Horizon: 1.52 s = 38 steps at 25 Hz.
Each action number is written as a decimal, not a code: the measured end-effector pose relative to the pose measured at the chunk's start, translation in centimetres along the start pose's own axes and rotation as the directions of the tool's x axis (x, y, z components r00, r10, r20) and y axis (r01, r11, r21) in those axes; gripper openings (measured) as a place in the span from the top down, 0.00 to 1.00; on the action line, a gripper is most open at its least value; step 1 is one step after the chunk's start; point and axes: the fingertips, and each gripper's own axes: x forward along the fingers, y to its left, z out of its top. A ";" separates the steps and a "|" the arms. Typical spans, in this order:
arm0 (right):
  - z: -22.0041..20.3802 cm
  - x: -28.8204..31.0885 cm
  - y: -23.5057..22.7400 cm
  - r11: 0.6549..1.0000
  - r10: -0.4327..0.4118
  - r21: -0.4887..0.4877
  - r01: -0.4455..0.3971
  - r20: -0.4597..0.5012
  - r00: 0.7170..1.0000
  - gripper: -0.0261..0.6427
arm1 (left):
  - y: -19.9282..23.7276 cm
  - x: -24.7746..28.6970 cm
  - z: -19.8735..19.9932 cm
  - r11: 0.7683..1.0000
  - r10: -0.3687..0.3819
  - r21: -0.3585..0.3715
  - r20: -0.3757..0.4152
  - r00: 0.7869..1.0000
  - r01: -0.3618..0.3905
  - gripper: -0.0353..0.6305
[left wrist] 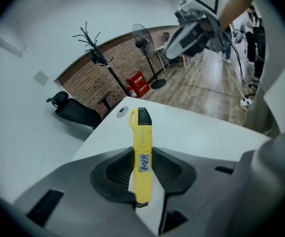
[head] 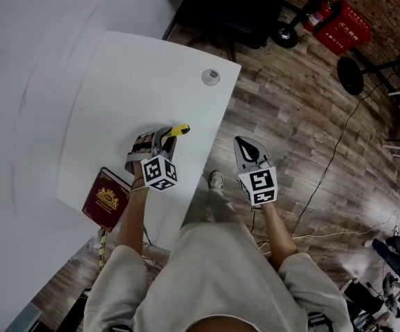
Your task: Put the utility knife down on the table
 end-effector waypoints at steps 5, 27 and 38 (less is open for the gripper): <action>-0.2 0.0 0.2 1.000 0.008 0.001 -0.008 -0.007 1.000 0.96 | -1.1 1.0 -1.0 0.983 -0.030 0.179 -0.066 0.997 0.042 0.78; -0.7 0.1 0.3 1.000 0.015 -0.011 -0.015 -0.019 1.000 0.96 | 0.9 4.9 -1.0 0.968 -0.068 0.232 -0.139 0.988 0.099 0.78; -1.2 -0.1 0.0 1.000 0.005 -0.004 -0.005 -0.025 1.000 0.97 | 0.8 6.6 -1.1 0.959 -0.093 0.252 -0.167 0.981 0.134 0.78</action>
